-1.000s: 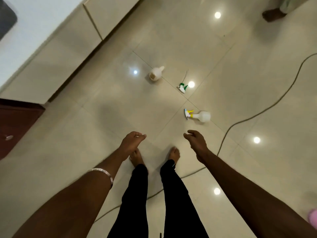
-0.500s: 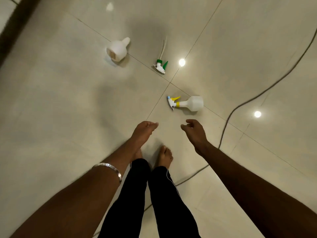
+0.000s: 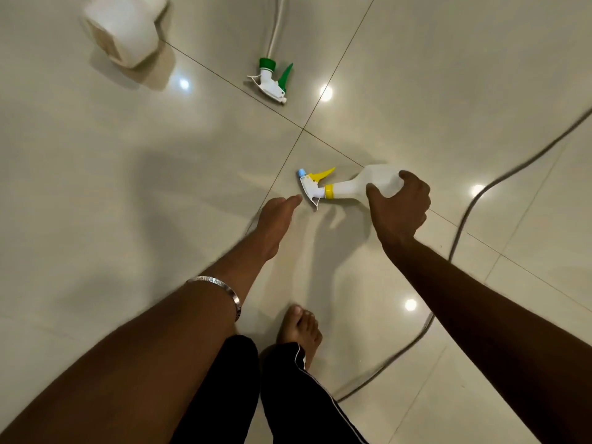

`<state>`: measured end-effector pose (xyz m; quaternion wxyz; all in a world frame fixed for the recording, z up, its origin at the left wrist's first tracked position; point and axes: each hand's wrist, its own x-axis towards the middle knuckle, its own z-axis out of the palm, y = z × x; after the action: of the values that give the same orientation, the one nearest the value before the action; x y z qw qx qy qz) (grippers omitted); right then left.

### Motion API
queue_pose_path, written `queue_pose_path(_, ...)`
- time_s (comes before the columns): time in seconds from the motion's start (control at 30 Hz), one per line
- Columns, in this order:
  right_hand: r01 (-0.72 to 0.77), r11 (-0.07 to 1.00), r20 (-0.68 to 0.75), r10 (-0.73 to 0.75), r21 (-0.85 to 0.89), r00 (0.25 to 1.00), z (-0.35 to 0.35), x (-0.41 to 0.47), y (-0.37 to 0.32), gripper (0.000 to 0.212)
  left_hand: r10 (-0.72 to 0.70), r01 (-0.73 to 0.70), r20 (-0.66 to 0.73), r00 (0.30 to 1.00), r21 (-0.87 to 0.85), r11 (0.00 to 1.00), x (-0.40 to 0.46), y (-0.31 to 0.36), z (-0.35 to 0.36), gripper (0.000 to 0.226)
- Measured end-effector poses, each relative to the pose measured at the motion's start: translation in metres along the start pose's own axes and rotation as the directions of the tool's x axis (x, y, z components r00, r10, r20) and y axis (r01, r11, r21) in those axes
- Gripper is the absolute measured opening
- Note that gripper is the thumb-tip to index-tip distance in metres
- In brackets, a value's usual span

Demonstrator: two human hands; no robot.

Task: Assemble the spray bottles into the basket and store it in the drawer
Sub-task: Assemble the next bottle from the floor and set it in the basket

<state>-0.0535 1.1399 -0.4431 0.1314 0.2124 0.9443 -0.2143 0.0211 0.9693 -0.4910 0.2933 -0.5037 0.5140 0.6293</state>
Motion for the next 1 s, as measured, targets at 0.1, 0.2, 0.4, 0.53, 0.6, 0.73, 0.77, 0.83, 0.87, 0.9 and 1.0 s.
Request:
queue_pose_path(0.1, 0.032, 0.999, -0.018, -0.032, -0.030, 0.999, 0.009, 0.008, 0.007, 0.078, 0.017, -0.018, -0.016, 1.000, -0.073, 0.997, 0.011, 0.004, 0.014, 0.026)
queue_pose_path(0.2, 0.034, 0.999, 0.012, -0.034, -0.013, 0.999, 0.016, 0.008, 0.011, 0.087, 0.025, -0.026, -0.008, 1.000, -0.127, 0.992, 0.013, 0.009, 0.027, 0.025)
queue_pose_path(0.4, 0.073, 0.997, 0.019, -0.073, -0.026, 0.997, 0.016, 0.009, 0.015, 0.092, 0.013, -0.015, -0.013, 1.000, -0.175, 0.985, 0.016, 0.010, 0.036, 0.019)
queue_pose_path(0.53, 0.104, 0.993, 0.015, -0.103, -0.057, 0.995, 0.016, 0.011, 0.020, 0.092, -0.001, -0.007, -0.036, 0.999, -0.215, 0.977, 0.019, 0.006, 0.038, 0.021)
queue_pose_path(0.6, 0.100, 0.994, 0.055, -0.098, -0.033, 0.994, 0.016, 0.015, 0.024, 0.090, 0.010, -0.025, -0.069, 0.998, -0.220, 0.975, 0.020, 0.008, 0.041, 0.020)
queue_pose_path(0.73, 0.136, 0.983, 0.109, -0.149, 0.122, 0.983, 0.012, 0.018, 0.027, 0.090, 0.026, -0.043, -0.069, 0.997, -0.252, 0.967, 0.019, 0.006, 0.039, 0.012)
queue_pose_path(0.77, 0.127, 0.979, 0.111, -0.145, 0.157, 0.983, 0.011, 0.019, 0.029, 0.090, 0.025, -0.043, -0.072, 0.997, -0.266, 0.963, 0.019, 0.003, 0.038, 0.008)
queue_pose_path(0.83, 0.088, 0.970, 0.129, -0.119, 0.228, 0.985, 0.009, 0.021, 0.032, 0.090, 0.017, -0.042, -0.086, 0.996, -0.303, 0.952, 0.021, 0.000, 0.035, 0.008)
queue_pose_path(0.87, 0.071, 0.962, 0.146, -0.112, 0.264, 0.983, 0.009, 0.022, 0.034, 0.090, 0.010, -0.037, -0.086, 0.996, -0.318, 0.947, 0.022, -0.002, 0.034, 0.012)
queue_pose_path(0.9, 0.052, 0.952, 0.170, -0.107, 0.302, 0.980, 0.008, 0.022, 0.036, 0.090, 0.002, -0.027, -0.077, 0.997, -0.327, 0.944, 0.022, -0.003, 0.032, 0.016)
queue_pose_path(1.0, -0.072, 0.901, 0.286, -0.060, 0.428, 0.956, 0.007, 0.021, 0.039, 0.087, -0.032, 0.031, 0.002, 0.999, -0.339, 0.940, 0.017, -0.011, 0.025, 0.023)
